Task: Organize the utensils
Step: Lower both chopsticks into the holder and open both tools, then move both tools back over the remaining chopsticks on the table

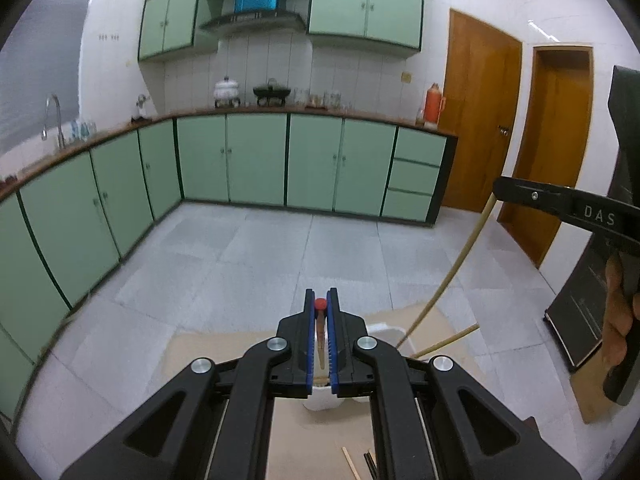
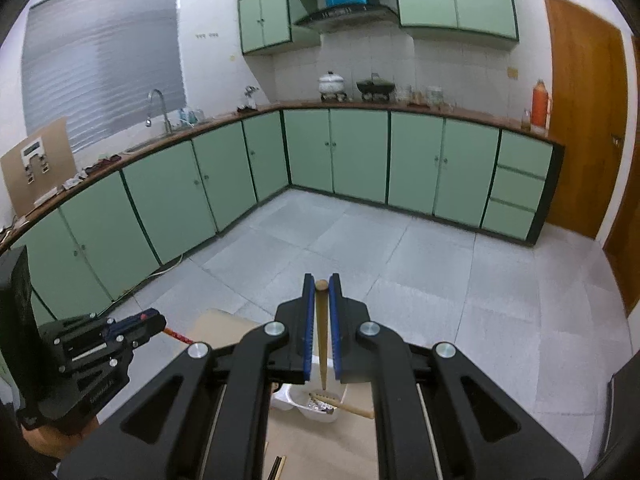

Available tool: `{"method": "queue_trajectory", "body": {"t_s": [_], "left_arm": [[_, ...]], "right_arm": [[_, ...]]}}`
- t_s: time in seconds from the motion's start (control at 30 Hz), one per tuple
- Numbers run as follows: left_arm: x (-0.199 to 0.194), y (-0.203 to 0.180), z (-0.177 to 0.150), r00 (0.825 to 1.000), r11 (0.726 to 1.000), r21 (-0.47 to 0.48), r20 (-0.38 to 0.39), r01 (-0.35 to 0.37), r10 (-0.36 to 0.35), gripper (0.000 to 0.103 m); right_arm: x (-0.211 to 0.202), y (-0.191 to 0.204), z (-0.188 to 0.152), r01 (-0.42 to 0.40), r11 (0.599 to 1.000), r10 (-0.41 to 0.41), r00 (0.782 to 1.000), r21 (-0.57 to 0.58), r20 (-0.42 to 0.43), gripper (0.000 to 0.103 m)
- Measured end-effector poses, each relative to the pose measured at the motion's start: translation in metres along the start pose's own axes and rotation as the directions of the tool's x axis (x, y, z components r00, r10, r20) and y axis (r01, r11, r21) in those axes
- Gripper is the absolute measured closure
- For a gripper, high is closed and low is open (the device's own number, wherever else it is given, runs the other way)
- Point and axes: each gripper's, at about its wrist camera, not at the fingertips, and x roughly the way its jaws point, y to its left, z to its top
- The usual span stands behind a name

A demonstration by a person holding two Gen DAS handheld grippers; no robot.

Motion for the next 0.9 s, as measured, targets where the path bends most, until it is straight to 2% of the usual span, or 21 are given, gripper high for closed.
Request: {"method": "queue_trajectory", "body": {"t_s": [0.2, 0.3, 0.37, 0.43, 0.6, 0.7, 0.77, 0.83, 0.9], "left_arm": [[0.033, 0.011, -0.022, 0.997, 1.000, -0.018, -0.072, -0.002, 0.000, 0.097], [0.028, 0.015, -0.029, 0.998, 1.000, -0.011, -0.070, 0.000, 0.000, 0.095], [0.013, 0.015, -0.030, 0.999, 1.000, 0.013, -0.043, -0.009, 0.009, 0.085], [-0.005, 0.014, -0.033, 1.000, 1.000, 0.022, -0.014, -0.012, 0.012, 0.071], [-0.064, 0.016, -0.059, 0.997, 0.999, 0.036, 0.066, -0.031, 0.029, 0.054], [-0.095, 0.013, -0.097, 0.993, 0.998, 0.038, 0.102, -0.055, 0.051, 0.049], [-0.113, 0.008, -0.137, 0.992, 0.998, 0.022, 0.109, -0.058, 0.055, 0.043], [-0.123, -0.001, -0.175, 0.992, 0.998, 0.027, 0.111, -0.060, 0.056, 0.034], [-0.126, -0.008, -0.215, 0.995, 0.998, 0.019, 0.091, -0.053, 0.051, 0.030]], "right_arm": [[0.036, -0.008, -0.031, 0.001, 1.000, 0.001, 0.997, 0.028, -0.082, 0.095], [0.033, -0.010, -0.036, 0.004, 0.999, 0.000, 0.997, 0.042, -0.077, 0.084], [0.019, -0.011, -0.039, -0.001, 0.999, 0.003, 0.999, 0.044, -0.054, 0.083], [-0.002, -0.011, -0.044, -0.013, 0.999, 0.014, 1.000, 0.042, -0.021, 0.083], [-0.072, -0.009, -0.085, -0.038, 0.999, 0.036, 0.997, 0.031, 0.072, 0.082], [-0.113, 0.002, -0.147, -0.025, 1.000, 0.024, 0.993, 0.001, 0.115, 0.077], [-0.128, 0.013, -0.192, -0.006, 1.000, 0.009, 0.994, -0.027, 0.113, 0.066], [-0.133, 0.028, -0.245, -0.001, 0.999, 0.005, 0.997, -0.047, 0.083, 0.063], [-0.129, 0.046, -0.303, -0.010, 0.999, 0.011, 1.000, -0.047, 0.010, 0.063]]}}
